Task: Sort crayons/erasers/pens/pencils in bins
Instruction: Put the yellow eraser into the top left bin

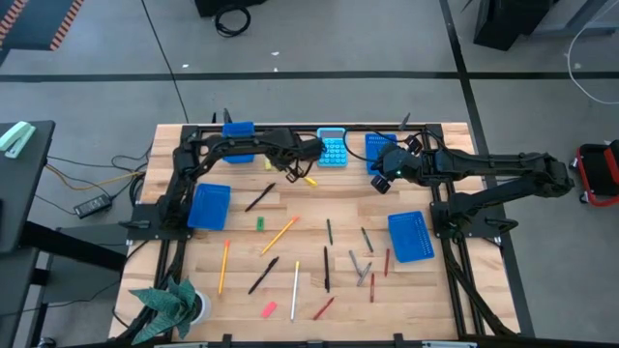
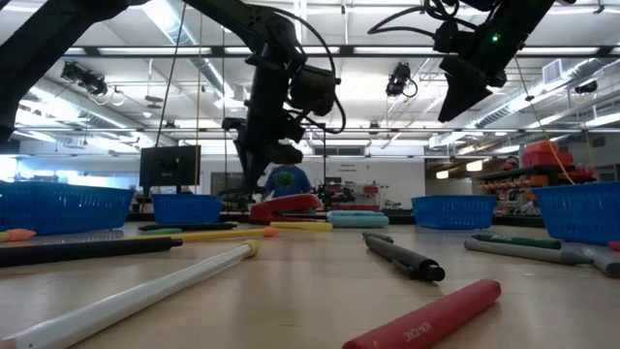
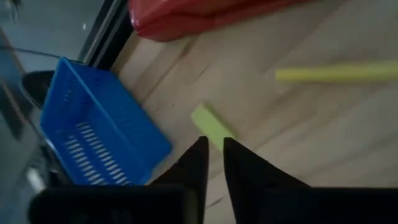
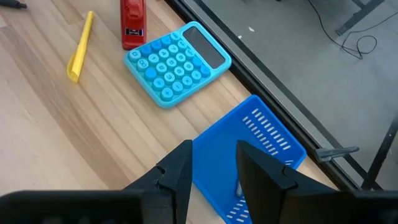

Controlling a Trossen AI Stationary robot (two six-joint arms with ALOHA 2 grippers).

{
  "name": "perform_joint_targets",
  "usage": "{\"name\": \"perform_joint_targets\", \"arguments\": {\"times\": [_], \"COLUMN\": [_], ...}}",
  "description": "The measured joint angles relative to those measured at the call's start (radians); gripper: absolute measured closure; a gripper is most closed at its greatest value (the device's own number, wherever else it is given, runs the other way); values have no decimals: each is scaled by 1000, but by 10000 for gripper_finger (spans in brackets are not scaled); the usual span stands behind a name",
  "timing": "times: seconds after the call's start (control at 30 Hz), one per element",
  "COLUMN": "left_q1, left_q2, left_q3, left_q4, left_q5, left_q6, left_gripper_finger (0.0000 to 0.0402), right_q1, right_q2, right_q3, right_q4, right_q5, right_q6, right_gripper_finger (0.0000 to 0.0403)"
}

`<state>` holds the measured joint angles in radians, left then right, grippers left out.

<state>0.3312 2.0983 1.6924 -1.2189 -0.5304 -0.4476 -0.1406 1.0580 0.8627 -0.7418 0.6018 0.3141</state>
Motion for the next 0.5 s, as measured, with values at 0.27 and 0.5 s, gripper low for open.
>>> {"name": "perform_joint_targets", "arguments": {"times": [0.27,0.5], "left_q1": [-33,-75], "left_q2": [0,0], "left_q3": [0,-119], "left_q4": [-89,-73], "left_q5": [-25,-27], "left_q6": [343,454], "left_gripper_finger": [265,222], "right_q1": [0,4], "right_q2": [0,0], "right_q3": [0,0], "right_q4": [0,-13], "right_q5": [0,0], "right_q6": [9,16], "right_gripper_finger": [274,274]}}
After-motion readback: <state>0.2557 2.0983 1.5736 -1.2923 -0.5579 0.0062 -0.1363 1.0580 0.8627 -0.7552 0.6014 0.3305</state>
